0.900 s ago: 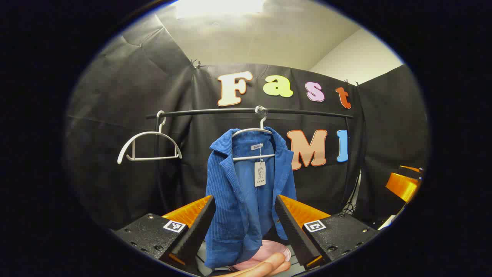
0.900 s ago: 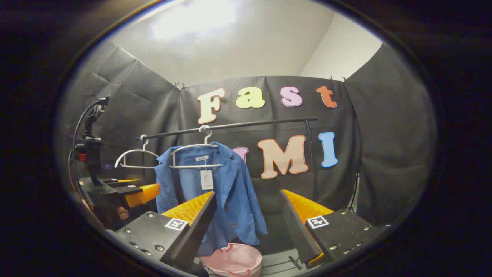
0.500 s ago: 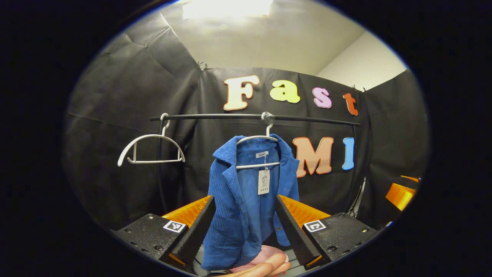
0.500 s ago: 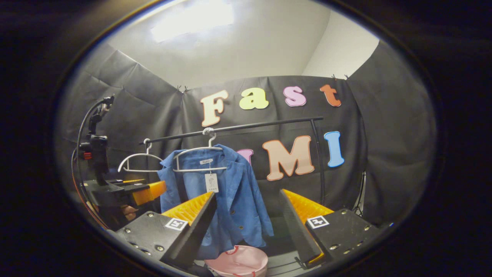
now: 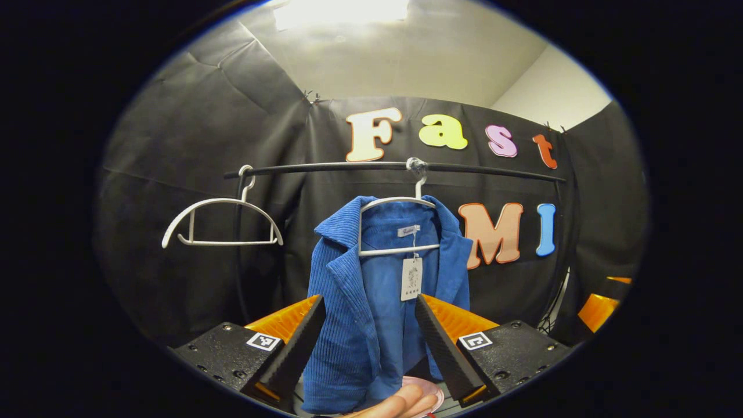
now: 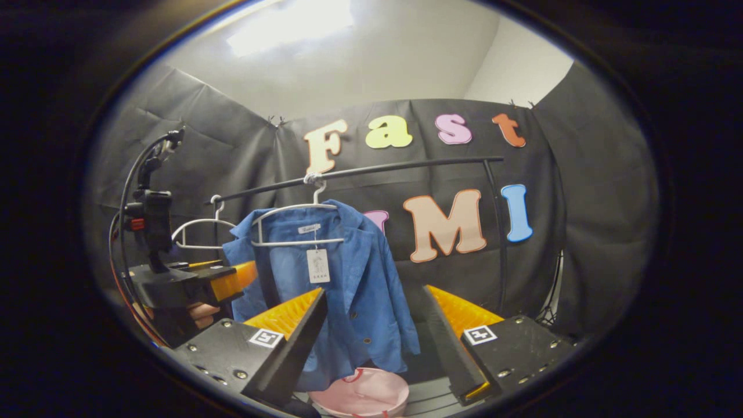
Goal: Grasp the clothes on the hanger with both hands and then place them into the laundry hamper below.
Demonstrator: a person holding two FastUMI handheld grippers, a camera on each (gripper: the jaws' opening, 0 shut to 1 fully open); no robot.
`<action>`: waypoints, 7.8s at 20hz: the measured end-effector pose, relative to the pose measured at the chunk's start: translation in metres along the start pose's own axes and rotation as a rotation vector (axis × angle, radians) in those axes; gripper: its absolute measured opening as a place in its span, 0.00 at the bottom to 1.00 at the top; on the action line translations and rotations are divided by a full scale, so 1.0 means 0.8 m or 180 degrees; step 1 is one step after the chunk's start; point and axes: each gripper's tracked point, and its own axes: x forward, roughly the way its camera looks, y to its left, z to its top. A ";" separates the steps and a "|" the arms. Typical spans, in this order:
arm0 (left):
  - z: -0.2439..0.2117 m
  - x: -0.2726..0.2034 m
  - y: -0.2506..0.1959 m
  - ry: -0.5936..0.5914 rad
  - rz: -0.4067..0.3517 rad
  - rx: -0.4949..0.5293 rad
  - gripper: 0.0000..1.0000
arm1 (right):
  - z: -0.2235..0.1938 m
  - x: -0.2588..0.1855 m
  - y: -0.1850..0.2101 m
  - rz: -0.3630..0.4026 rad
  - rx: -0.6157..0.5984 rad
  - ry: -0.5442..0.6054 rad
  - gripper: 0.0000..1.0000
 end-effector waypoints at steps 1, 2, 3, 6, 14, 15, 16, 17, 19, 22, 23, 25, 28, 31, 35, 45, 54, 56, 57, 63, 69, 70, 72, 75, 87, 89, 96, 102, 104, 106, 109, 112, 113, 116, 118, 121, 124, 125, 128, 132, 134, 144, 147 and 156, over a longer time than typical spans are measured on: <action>-0.008 0.006 0.001 0.0038 0.0035 0.0014 0.93 | 0.000 0.009 0.000 0.0013 0.0035 -0.0042 0.95; -0.020 0.007 0.000 0.0096 0.0071 0.0018 0.93 | -0.001 0.021 0.003 0.0037 0.0077 -0.0074 0.95; -0.029 0.009 -0.003 0.0122 0.0078 0.0052 0.93 | -0.005 0.031 0.007 0.0080 0.0127 -0.0086 0.97; -0.042 0.013 -0.002 0.0009 0.0227 0.0332 0.92 | -0.029 0.054 0.014 0.0158 0.0252 -0.0031 0.94; -0.076 0.034 -0.010 -0.0028 0.0319 0.0245 0.89 | -0.078 0.094 0.005 0.0175 0.0294 0.0186 0.95; -0.082 0.041 -0.006 -0.0001 0.0335 0.0192 0.82 | -0.080 0.100 -0.003 0.0117 0.0263 0.0169 0.95; -0.092 0.048 -0.002 0.0056 0.0354 0.0145 0.80 | -0.079 0.110 -0.011 0.0041 0.0214 0.0141 0.95; -0.103 0.054 0.000 0.0137 0.0358 0.0082 0.74 | -0.080 0.119 -0.016 -0.0005 0.0146 0.0109 0.99; -0.116 0.069 -0.003 0.0227 0.0302 0.0096 0.65 | -0.081 0.150 -0.014 -0.0016 0.0007 0.0086 1.00; -0.110 0.087 -0.002 0.0143 0.0121 0.0382 0.42 | -0.108 0.193 -0.002 0.0088 -0.0071 0.0218 0.99; -0.111 0.094 0.003 0.0163 0.0103 0.0398 0.33 | -0.115 0.208 0.011 0.0166 -0.0070 0.0259 0.99; -0.122 0.100 0.023 0.0237 0.0188 0.0493 0.22 | -0.132 0.237 0.032 0.0304 -0.0081 0.0358 0.95; -0.125 0.109 0.054 0.0276 0.0258 0.0562 0.00 | -0.149 0.280 0.050 0.0356 -0.0150 0.0467 1.00; -0.125 0.093 0.034 0.0415 -0.0158 0.0097 0.00 | -0.160 0.303 0.078 0.0436 -0.0181 0.0455 0.95; -0.095 0.062 0.026 0.0454 -0.0514 -0.0236 0.00 | -0.166 0.328 0.088 0.0402 -0.0135 0.0430 1.00; -0.011 -0.009 0.014 0.0329 -0.1211 -0.0468 0.01 | -0.155 0.356 0.085 0.0191 -0.0147 0.0425 0.46; 0.040 -0.034 0.064 0.0176 -0.1396 -0.0356 0.00 | -0.086 0.346 0.028 -0.0370 -0.0477 0.0071 0.00; 0.051 -0.022 0.094 0.0116 -0.1244 -0.0293 0.00 | -0.076 0.344 0.021 -0.0407 -0.0578 0.0082 0.01; 0.057 -0.011 0.112 0.0056 -0.1106 -0.0236 0.02 | -0.069 0.345 0.008 -0.0539 -0.0576 0.0031 0.00; 0.062 0.041 0.149 0.0042 -0.0800 -0.0109 0.00 | -0.061 0.393 -0.028 -0.0781 -0.0392 0.0112 0.05; 0.069 0.088 0.156 -0.0072 -0.0675 0.0006 0.00 | -0.062 0.437 -0.056 -0.0914 -0.0339 0.0193 0.00; 0.073 0.094 0.162 -0.0091 -0.0640 0.0010 0.00 | -0.059 0.441 -0.064 -0.0986 -0.0404 0.0195 0.00; 0.084 0.101 0.167 -0.0160 -0.0624 -0.0028 0.00 | -0.051 0.449 -0.080 -0.1020 -0.0436 0.0174 0.04; 0.088 0.124 0.177 -0.0190 -0.0573 -0.0049 0.00 | -0.051 0.462 -0.096 -0.1091 -0.0493 0.0181 0.01; -0.022 0.164 0.132 0.0390 -0.0828 0.0060 0.00 | -0.171 0.455 -0.101 -0.0943 -0.0523 0.0699 0.00; -0.014 0.159 0.131 0.0320 -0.0809 0.0142 0.00 | -0.159 0.445 -0.092 -0.0901 -0.0494 0.0661 0.01; 0.030 0.130 0.132 0.0114 -0.0750 0.0206 0.00 | -0.081 0.392 -0.080 -0.0899 -0.0442 0.0399 0.00; 0.059 0.092 0.114 -0.0034 -0.0808 0.0241 0.00 | -0.033 0.342 -0.065 -0.0775 -0.0261 0.0287 0.01; 0.065 0.077 0.101 -0.0079 -0.0879 0.0220 0.00 | -0.021 0.322 -0.065 -0.0765 -0.0300 0.0239 0.00; 0.068 0.063 0.086 -0.0102 -0.0953 0.0247 0.00 | -0.019 0.307 -0.056 -0.0688 -0.0263 0.0245 0.00; 0.066 0.053 0.069 -0.0101 -0.1017 0.0255 0.00 | -0.022 0.287 -0.033 -0.0531 -0.0153 0.0266 0.01; 0.054 0.049 0.067 -0.0044 -0.0991 0.0145 0.00 | -0.020 0.268 -0.006 -0.0400 -0.0120 0.0256 0.01; 0.047 0.048 0.070 -0.0009 -0.0958 0.0097 0.00 | -0.019 0.260 0.004 -0.0352 -0.0097 0.0240 0.01; 0.009 0.042 0.058 0.0227 -0.1025 -0.0172 0.00 | -0.024 0.236 0.040 -0.0177 0.0012 0.0228 0.01; -0.008 0.049 0.054 0.0327 -0.1025 -0.0146 0.00 | -0.027 0.224 0.060 -0.0065 0.0032 0.0237 0.04; -0.011 0.053 0.036 0.0355 -0.1066 -0.0069 0.00 | -0.032 0.210 0.085 0.0068 -0.0003 0.0273 0.01; -0.006 0.054 0.014 0.0315 -0.1147 -0.0066 0.00 | -0.031 0.202 0.098 0.0133 0.0013 0.0254 0.01; -0.002 0.055 0.009 0.0285 -0.1166 -0.0065 0.00 | -0.029 0.198 0.096 0.0122 0.0027 0.0246 0.04; 0.007 0.053 -0.007 0.0234 -0.1217 -0.0073 0.00 | -0.026 0.191 0.102 0.0134 0.0052 0.0208 0.01; 0.023 0.051 -0.042 0.0161 -0.1375 -0.0067 0.00 | -0.013 0.188 0.106 0.0157 0.0117 0.0119 0.01; 0.035 0.048 -0.062 0.0077 -0.1478 -0.0056 0.00 | -0.005 0.186 0.112 0.0199 0.0111 0.0054 0.01; 0.044 0.051 -0.106 -0.0076 -0.1645 -0.0114 0.00 | 0.000 0.191 0.078 -0.0021 0.0040 -0.0025 0.01; 0.023 0.066 -0.088 -0.0010 -0.1415 -0.0112 0.00 | -0.019 0.199 0.081 -0.0031 -0.0015 0.0044 0.01; -0.065 0.108 -0.050 0.0198 -0.0924 0.0083 0.00 | -0.104 0.236 0.088 0.0088 0.0099 0.0397 0.01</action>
